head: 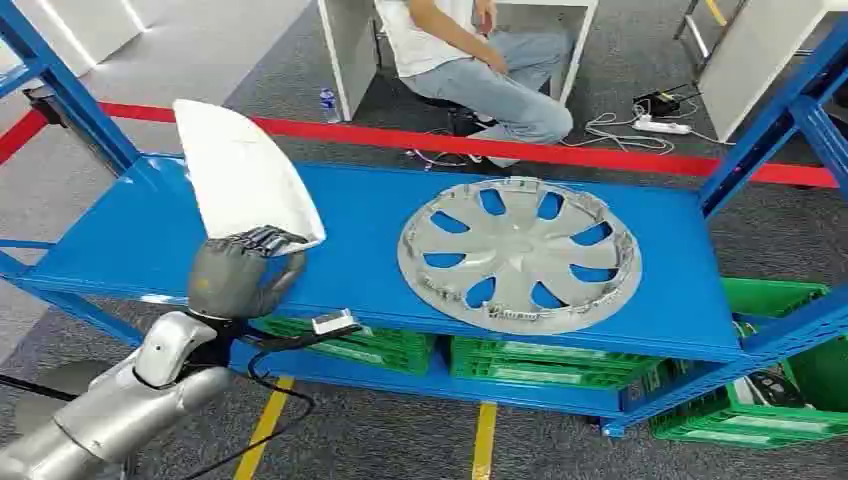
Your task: Take the parts from the cabinet and place them on the table.
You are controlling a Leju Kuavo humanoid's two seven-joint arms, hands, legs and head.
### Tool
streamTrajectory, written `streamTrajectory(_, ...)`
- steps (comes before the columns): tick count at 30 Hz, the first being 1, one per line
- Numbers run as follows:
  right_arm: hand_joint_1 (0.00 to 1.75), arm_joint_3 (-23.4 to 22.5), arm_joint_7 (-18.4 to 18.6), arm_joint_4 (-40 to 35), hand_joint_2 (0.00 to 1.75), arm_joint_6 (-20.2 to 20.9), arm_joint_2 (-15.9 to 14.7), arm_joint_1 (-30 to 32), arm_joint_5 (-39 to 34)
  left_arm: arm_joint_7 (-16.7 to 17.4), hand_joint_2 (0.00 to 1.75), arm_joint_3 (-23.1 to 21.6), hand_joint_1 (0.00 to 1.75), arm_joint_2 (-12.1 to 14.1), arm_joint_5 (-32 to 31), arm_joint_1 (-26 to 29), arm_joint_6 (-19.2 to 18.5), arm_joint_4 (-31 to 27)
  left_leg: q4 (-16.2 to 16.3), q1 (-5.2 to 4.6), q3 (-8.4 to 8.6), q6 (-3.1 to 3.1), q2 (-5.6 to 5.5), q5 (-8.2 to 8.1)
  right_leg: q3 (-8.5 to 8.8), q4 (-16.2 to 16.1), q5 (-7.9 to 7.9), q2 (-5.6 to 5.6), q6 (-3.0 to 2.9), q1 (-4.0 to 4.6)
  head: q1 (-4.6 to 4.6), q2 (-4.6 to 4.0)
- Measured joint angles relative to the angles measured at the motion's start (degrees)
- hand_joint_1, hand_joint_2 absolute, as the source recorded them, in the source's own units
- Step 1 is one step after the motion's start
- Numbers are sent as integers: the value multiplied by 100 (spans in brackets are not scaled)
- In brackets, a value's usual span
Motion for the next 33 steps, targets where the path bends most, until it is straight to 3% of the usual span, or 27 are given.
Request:
streamTrajectory(9,0,0,0,-55,0,-89,-2,14,0,0,175,85,175,155,-133,11,133,-415,0,0,0,0,0,0,0,0,0,0,0,0,-2,0)
streamTrajectory(33,0,-4,-9,-166,0,-219,-7,29,0,13,175,170,175,142,-22,72,118,-426,0,0,0,0,0,0,-1,0,0,0,0,0,0,0)
